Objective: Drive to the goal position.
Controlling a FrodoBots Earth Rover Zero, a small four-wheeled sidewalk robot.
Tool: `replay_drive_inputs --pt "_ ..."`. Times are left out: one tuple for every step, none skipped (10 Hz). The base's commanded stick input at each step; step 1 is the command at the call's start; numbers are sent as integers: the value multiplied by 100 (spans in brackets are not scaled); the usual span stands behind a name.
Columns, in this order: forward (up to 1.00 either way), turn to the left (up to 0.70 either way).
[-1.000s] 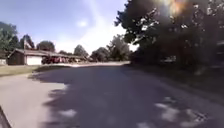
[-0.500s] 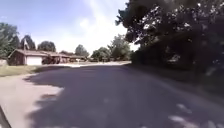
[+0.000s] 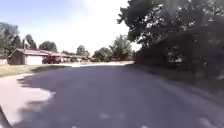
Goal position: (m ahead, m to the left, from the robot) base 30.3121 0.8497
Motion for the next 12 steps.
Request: replay_drive_inputs --pt "70 3" --pt "70 1" --pt "70 -32" --pt "70 3" --pt "70 3" --pt "70 3" --pt "70 3" --pt "70 3" --pt "70 3" --pt "70 3" --pt "70 3" --pt "70 3"
